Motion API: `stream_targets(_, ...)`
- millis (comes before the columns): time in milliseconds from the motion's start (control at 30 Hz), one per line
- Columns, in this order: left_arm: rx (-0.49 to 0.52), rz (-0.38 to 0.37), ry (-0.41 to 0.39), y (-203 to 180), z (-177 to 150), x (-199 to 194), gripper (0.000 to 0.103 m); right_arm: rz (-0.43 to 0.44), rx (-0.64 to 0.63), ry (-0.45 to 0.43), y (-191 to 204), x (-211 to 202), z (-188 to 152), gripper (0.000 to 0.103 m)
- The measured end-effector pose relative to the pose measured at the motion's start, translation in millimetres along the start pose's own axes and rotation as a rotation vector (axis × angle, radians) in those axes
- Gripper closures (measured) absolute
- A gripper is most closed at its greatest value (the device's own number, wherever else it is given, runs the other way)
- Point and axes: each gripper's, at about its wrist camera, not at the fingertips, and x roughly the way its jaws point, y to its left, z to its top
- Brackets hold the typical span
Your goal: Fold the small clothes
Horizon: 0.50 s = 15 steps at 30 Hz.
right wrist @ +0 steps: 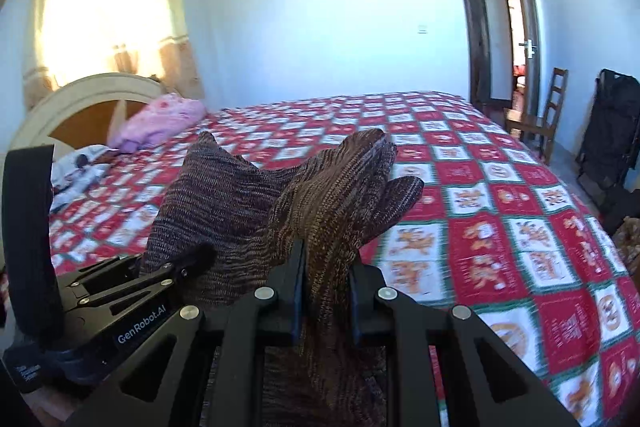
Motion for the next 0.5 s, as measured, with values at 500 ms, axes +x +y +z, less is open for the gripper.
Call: stream_targets(500, -0.086, 0.222, 0.006, 100, -28, -56, 0.077, 0.240, -0.052, 0.045, 125, 1, -24, 0.085)
